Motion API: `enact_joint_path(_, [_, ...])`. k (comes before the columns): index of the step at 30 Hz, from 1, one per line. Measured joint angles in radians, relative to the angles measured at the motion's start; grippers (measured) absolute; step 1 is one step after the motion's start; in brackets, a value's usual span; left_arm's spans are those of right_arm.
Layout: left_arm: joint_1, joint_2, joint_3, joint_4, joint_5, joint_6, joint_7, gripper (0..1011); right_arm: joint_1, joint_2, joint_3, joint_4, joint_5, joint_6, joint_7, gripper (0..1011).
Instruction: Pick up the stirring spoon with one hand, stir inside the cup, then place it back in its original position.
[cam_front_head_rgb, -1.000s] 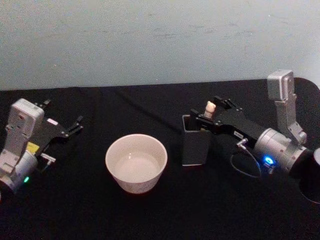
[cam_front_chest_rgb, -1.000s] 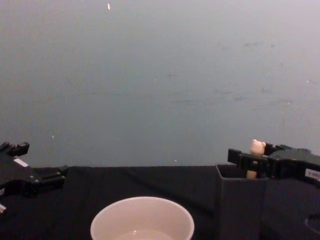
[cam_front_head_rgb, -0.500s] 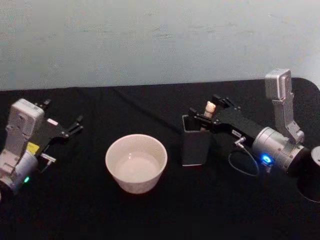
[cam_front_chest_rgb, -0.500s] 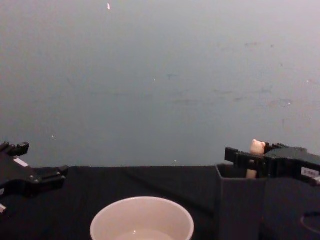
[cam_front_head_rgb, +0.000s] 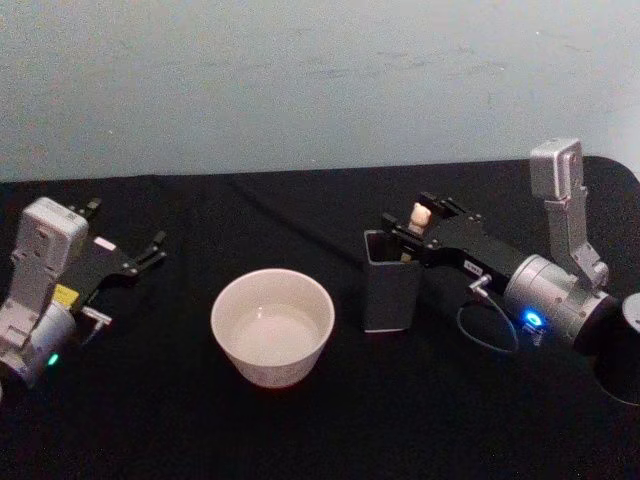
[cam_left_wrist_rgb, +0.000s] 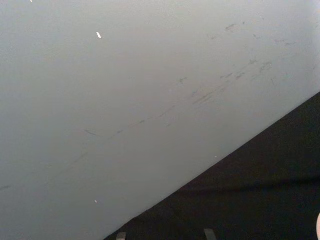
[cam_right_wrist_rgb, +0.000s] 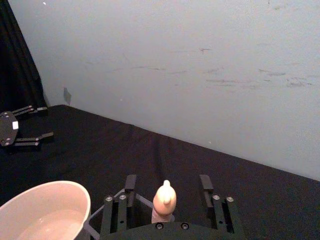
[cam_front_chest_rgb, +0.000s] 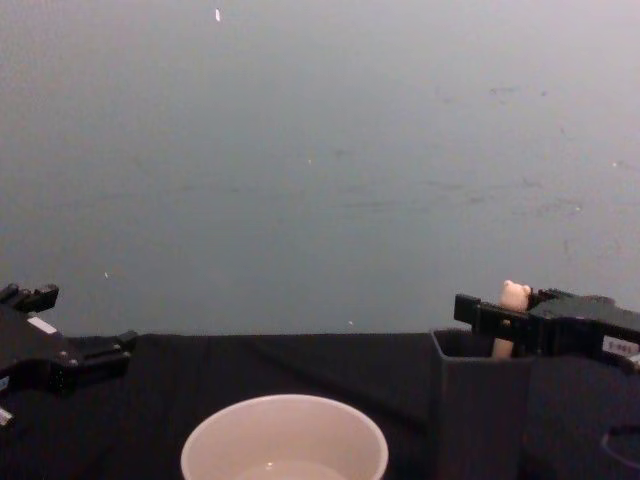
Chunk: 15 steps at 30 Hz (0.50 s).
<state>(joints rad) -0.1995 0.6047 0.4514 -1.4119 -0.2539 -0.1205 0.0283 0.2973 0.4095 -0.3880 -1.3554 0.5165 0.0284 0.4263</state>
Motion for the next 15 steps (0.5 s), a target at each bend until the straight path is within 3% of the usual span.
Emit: enact_joint_path(15, [0.000, 0.000, 0.000, 0.000, 0.000, 0.000, 0.000, 1001, 0.000, 0.001, 0.000, -0.001, 0.001, 0.000, -0.001, 336])
